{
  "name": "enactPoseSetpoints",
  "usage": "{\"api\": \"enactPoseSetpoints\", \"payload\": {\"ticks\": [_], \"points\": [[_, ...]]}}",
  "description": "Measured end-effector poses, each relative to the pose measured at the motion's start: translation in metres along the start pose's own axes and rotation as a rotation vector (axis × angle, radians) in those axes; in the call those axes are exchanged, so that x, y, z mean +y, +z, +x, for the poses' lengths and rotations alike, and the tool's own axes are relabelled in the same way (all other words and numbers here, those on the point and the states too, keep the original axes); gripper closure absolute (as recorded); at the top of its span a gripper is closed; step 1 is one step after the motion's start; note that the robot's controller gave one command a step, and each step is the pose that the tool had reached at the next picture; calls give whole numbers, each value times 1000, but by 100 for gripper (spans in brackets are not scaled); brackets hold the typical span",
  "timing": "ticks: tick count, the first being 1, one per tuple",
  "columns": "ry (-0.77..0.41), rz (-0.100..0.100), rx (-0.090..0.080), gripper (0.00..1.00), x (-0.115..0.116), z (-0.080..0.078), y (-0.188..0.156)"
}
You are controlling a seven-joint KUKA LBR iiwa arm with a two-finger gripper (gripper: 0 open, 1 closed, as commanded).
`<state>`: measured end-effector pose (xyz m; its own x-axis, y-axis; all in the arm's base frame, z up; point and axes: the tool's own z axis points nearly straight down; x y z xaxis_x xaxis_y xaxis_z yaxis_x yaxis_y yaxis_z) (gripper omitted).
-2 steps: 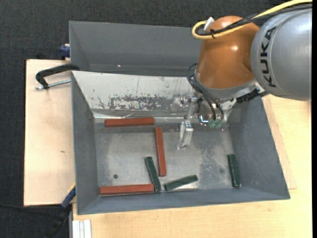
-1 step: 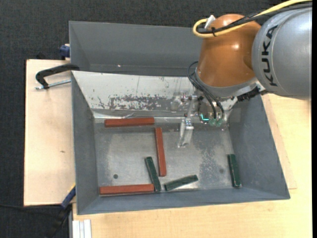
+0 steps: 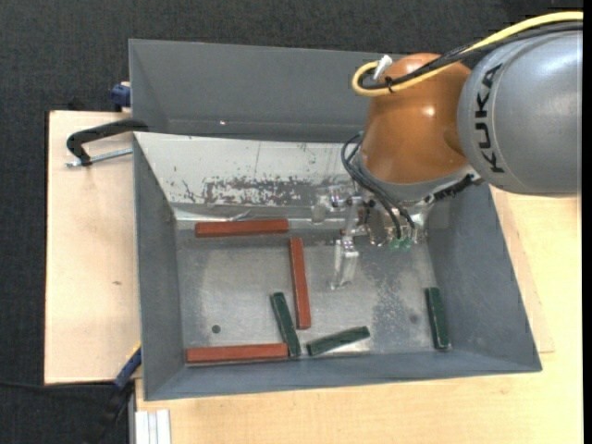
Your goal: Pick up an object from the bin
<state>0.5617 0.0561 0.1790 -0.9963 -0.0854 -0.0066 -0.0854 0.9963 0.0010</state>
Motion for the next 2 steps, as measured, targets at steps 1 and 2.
{"api": "enactPoseSetpoints", "payload": {"ticks": [1,2], "points": [[-221,-1,3,0,-8,48,53],[-403,0,6,0,43,49,91]]}}
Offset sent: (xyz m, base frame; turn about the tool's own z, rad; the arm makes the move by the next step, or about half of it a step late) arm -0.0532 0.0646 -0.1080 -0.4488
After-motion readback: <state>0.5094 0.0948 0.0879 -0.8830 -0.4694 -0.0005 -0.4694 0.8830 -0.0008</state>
